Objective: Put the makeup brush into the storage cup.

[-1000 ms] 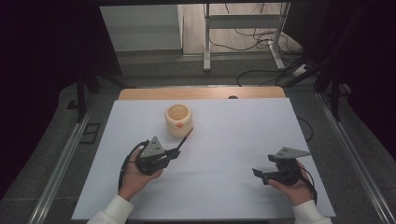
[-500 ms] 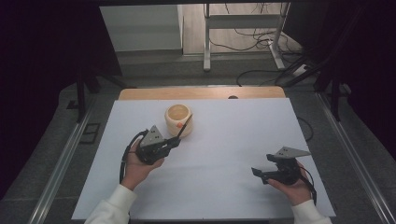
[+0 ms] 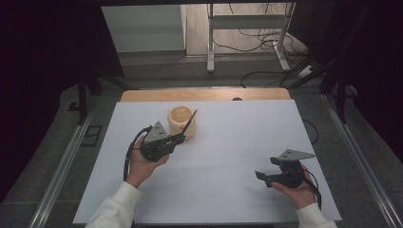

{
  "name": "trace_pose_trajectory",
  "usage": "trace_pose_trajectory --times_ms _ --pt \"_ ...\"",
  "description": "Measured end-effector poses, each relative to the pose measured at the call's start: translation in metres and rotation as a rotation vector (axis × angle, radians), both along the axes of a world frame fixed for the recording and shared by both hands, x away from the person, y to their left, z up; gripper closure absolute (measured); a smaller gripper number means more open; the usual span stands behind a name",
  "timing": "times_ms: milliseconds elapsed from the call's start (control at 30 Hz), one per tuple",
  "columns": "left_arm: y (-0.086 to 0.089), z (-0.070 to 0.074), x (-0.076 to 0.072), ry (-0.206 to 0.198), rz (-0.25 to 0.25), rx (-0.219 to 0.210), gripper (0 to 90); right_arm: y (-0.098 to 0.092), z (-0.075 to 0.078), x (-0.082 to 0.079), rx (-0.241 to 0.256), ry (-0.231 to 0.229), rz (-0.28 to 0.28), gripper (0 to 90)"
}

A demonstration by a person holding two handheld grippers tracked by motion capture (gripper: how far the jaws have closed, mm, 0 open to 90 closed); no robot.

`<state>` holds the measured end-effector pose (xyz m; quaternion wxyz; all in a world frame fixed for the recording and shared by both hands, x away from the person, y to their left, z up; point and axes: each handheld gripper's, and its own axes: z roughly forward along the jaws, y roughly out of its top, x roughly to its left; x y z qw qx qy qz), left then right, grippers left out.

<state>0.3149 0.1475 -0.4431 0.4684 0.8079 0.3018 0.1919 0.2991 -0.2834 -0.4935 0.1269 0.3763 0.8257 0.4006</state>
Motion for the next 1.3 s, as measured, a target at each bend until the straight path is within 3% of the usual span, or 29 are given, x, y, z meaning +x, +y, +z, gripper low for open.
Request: trace_pose_trajectory --times_ms 500,1300 --pt "0.001 0.007 0.008 -0.019 0.013 -0.027 84.8 0.0 -0.001 0.0 -0.016 0.003 0.0 15.0" --pt "0.0 0.026 0.023 -0.045 0.015 -0.001 84.8 0.0 -0.003 -0.001 -0.028 -0.003 0.005 14.7"
